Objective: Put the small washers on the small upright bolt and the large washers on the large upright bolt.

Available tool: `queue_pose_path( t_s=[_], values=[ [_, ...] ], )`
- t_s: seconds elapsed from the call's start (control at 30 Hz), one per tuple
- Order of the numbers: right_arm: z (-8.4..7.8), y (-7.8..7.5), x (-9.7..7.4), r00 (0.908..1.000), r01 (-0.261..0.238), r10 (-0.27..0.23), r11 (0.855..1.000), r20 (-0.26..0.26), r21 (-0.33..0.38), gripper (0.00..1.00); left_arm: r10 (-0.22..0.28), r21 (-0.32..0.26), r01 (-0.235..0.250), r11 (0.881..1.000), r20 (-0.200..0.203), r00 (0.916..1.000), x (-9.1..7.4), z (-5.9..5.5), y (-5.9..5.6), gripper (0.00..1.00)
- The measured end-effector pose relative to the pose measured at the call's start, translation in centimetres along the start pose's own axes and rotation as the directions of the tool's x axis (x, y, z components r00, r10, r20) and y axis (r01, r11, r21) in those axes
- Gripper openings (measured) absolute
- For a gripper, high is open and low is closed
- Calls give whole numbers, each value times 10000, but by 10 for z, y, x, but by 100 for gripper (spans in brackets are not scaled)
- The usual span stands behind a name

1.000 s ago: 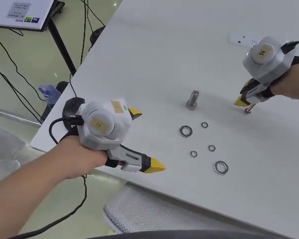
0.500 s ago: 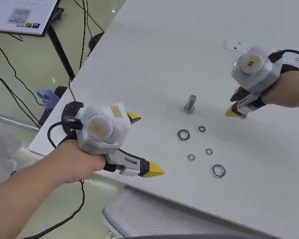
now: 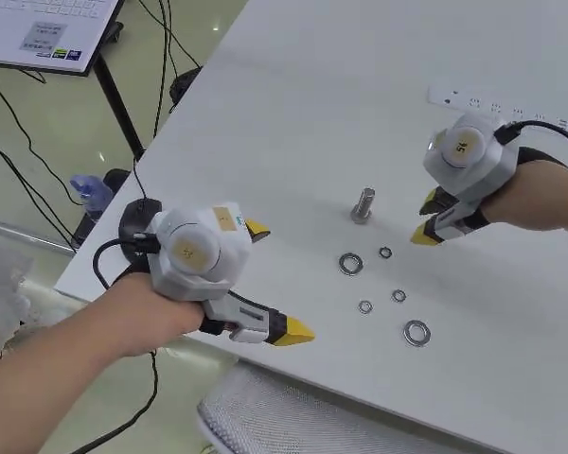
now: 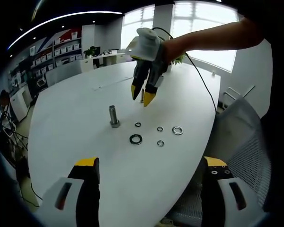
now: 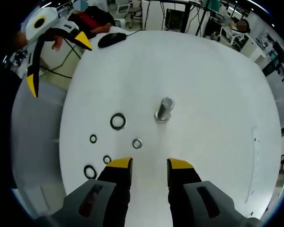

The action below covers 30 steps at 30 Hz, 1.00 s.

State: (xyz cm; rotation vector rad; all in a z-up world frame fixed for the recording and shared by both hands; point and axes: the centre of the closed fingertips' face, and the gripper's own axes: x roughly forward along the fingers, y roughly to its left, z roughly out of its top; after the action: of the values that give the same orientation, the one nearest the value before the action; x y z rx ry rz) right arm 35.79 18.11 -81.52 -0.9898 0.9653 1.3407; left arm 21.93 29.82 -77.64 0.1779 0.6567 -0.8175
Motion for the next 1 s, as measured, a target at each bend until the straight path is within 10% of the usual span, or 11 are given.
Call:
queue_pose_path(
  t_s=[1.0],
  values=[
    [0, 17, 47, 9999, -167, 167, 9997, -19, 205, 30, 21, 279, -20, 9996, -54, 10000, -1, -3, -6, 93]
  ],
)
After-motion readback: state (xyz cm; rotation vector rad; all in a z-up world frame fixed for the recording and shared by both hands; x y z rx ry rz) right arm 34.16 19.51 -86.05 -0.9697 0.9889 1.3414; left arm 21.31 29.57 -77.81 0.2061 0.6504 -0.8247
